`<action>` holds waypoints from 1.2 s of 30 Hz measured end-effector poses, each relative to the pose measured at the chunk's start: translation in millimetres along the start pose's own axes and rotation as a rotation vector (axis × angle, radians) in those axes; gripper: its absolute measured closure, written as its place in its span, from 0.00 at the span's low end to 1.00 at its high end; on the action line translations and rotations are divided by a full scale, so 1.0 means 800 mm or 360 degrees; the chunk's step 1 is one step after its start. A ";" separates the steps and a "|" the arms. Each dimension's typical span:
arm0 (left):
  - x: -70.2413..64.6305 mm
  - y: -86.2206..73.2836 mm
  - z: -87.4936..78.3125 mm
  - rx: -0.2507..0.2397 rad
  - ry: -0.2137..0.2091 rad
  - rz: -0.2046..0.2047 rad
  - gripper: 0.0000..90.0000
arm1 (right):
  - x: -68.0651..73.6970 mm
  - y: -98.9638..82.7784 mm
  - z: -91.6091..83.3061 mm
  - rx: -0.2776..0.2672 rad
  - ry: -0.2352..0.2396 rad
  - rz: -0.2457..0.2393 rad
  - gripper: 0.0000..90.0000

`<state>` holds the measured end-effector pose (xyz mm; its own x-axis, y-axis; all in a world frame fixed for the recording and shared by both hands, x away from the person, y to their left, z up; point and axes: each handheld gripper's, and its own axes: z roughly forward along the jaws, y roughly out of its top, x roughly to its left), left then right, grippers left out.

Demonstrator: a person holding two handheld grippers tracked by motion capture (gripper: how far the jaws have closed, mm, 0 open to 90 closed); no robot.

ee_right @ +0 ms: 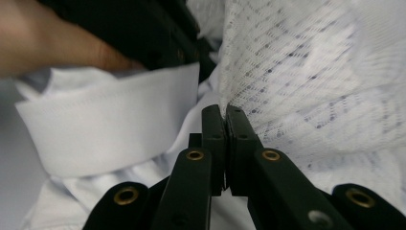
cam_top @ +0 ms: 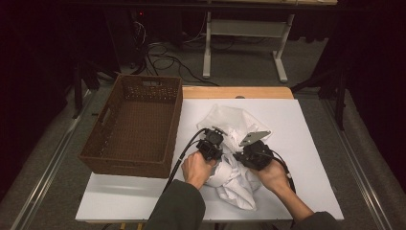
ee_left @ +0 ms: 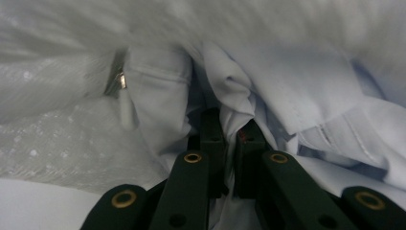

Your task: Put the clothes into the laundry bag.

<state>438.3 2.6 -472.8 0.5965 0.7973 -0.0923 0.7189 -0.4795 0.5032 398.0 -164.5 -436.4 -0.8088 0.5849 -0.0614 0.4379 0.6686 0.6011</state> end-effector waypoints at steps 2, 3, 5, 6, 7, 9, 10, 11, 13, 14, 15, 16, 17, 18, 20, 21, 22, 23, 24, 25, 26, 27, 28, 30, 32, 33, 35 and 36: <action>0.001 -0.002 -0.003 -0.0007 0.0012 0.0017 0.93 | -0.007 -0.004 0.006 0.0014 0.0021 0.0063 0.99; 0.002 -0.004 -0.005 -0.0020 0.0017 0.0021 0.90 | -0.010 -0.005 0.007 0.0015 0.0024 0.0104 0.99; 0.004 -0.011 -0.013 -0.0046 0.0006 0.0017 0.80 | -0.013 -0.005 0.007 0.0035 -0.0006 0.0117 0.98; 0.006 -0.014 -0.018 -0.0059 0.0001 0.0015 0.74 | -0.013 -0.006 0.007 0.0048 -0.0024 0.0116 0.97; 0.007 -0.018 -0.023 -0.0076 0.0008 0.0016 0.69 | -0.014 -0.006 0.007 0.0053 -0.0038 0.0103 0.96; 0.009 -0.026 -0.032 -0.0103 0.0041 0.0030 0.62 | -0.015 -0.007 0.006 0.0055 -0.0045 0.0125 0.93; 0.010 -0.029 -0.036 -0.0124 0.0092 0.0045 0.59 | -0.015 -0.007 0.005 0.0050 -0.0046 0.0121 0.91; 0.013 -0.031 -0.038 -0.0151 0.0139 0.0047 0.56 | -0.014 -0.004 0.004 0.0034 -0.0039 0.0133 0.87; 0.020 -0.034 -0.038 -0.0184 0.0133 -0.0013 0.54 | -0.010 0.003 0.002 0.0012 -0.0053 0.0124 0.82; 0.022 -0.035 -0.037 -0.0186 0.0120 -0.0035 0.53 | -0.007 0.007 0.001 -0.0009 -0.0065 0.0113 0.80; 0.023 -0.035 -0.036 -0.0183 0.0109 -0.0048 0.53 | -0.004 0.012 -0.001 -0.0008 -0.0085 0.0095 0.78; 0.023 -0.034 -0.033 -0.0180 0.0108 -0.0047 0.54 | -0.002 0.016 -0.001 -0.0005 -0.0116 0.0069 0.76; 0.022 -0.034 -0.031 -0.0174 0.0098 -0.0045 0.55 | -0.001 0.020 -0.001 0.0002 -0.0137 0.0057 0.74; 0.021 -0.033 -0.029 -0.0175 0.0081 -0.0044 0.58 | 0.000 0.025 0.000 0.0005 -0.0154 0.0042 0.73; 0.020 -0.033 -0.026 -0.0172 0.0048 -0.0027 0.67 | 0.000 0.033 0.003 -0.0007 -0.0181 0.0029 0.72; 0.018 -0.033 -0.026 -0.0196 0.0053 -0.0012 0.74 | 0.000 0.037 0.005 -0.0010 -0.0192 0.0034 0.71; 0.017 -0.034 -0.027 -0.0222 0.0060 0.0005 0.79 | -0.001 0.041 0.007 -0.0009 -0.0197 0.0049 0.71; 0.016 -0.034 -0.028 -0.0243 0.0047 0.0016 0.84 | -0.003 0.044 0.009 -0.0006 -0.0213 0.0049 0.73; 0.015 -0.035 -0.029 -0.0261 0.0034 0.0021 0.88 | -0.004 0.047 0.011 0.0002 -0.0218 0.0058 0.78; 0.015 -0.035 -0.029 -0.0269 0.0022 0.0036 0.91 | -0.006 0.049 0.013 0.0002 -0.0217 0.0068 0.83; 0.014 -0.036 -0.031 -0.0272 0.0005 0.0059 0.92 | -0.008 0.050 0.013 -0.0008 -0.0211 0.0083 0.89; 0.014 -0.036 -0.032 -0.0277 -0.0007 0.0072 0.93 | -0.010 0.051 0.013 -0.0022 -0.0199 0.0077 0.95; 0.014 -0.036 -0.034 -0.0287 -0.0023 0.0087 0.93 | -0.010 0.051 0.012 -0.0033 -0.0197 0.0085 0.97; 0.012 -0.036 -0.038 -0.0302 -0.0053 0.0099 0.94 | -0.009 0.053 0.008 -0.0072 -0.0197 0.0066 0.99; 0.009 -0.035 -0.041 -0.0302 -0.0073 0.0112 0.94 | -0.007 0.054 0.003 -0.0099 -0.0189 0.0042 0.99; 0.007 -0.033 -0.041 -0.0293 -0.0083 0.0114 0.94 | -0.005 0.055 0.001 -0.0106 -0.0182 0.0034 0.99; 0.001 -0.028 -0.040 -0.0277 -0.0078 0.0120 0.94 | -0.001 0.056 -0.004 -0.0127 -0.0168 0.0010 0.99; -0.002 -0.026 -0.037 -0.0271 -0.0068 0.0120 0.94 | 0.001 0.056 -0.006 -0.0140 -0.0160 -0.0001 1.00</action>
<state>411.8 22.4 -457.7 0.6637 0.7433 -0.0835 0.6028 -0.4655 0.6480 415.1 -136.7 -405.3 -0.7635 0.6307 -0.1387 0.3979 0.6287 0.6681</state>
